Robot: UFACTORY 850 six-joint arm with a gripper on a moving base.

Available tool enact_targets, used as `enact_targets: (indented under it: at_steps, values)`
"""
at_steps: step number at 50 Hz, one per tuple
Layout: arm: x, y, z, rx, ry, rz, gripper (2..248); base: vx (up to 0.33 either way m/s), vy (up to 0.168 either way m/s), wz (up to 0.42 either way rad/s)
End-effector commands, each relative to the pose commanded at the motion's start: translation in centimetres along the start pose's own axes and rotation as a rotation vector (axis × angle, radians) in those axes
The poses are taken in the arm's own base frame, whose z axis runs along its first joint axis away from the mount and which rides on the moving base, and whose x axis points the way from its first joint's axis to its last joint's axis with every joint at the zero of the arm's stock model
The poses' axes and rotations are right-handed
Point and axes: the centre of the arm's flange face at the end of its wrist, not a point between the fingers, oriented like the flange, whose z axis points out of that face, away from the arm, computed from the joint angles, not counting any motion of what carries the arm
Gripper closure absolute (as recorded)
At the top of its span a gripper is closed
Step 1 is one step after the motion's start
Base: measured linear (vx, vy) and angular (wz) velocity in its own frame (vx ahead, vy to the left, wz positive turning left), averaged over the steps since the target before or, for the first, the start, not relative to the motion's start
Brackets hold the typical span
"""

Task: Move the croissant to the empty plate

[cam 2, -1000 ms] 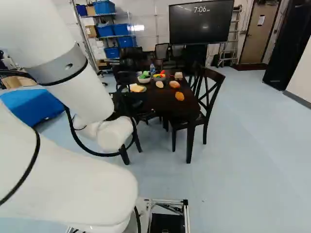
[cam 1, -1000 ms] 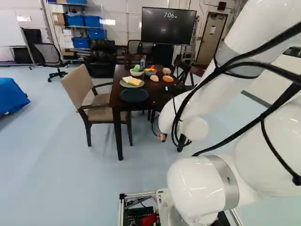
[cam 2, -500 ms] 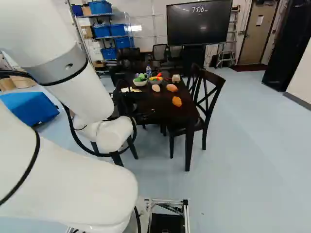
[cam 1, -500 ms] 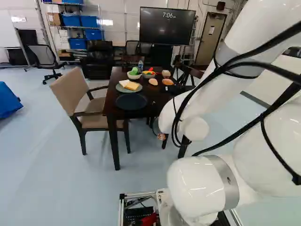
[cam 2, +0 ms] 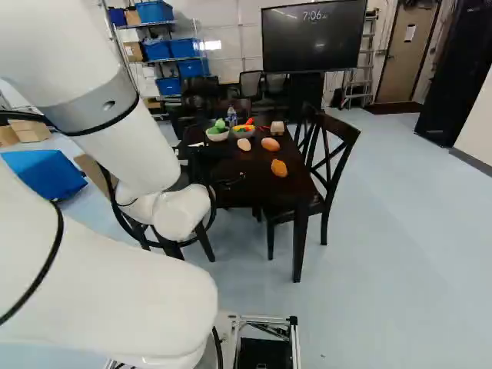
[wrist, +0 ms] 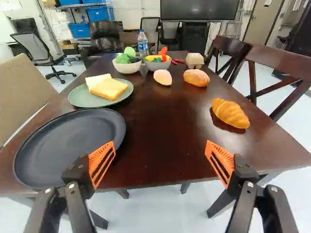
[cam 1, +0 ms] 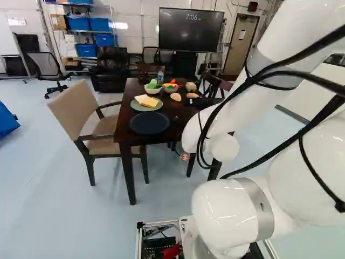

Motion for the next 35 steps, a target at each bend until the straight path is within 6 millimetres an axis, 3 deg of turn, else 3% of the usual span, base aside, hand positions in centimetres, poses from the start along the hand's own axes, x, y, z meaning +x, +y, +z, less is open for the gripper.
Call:
enact_targets:
  at_steps: [35]
  values:
    - [0.11,0.02,0.11,-0.001,0.001,0.0,3,0.016,-0.001,-0.002]
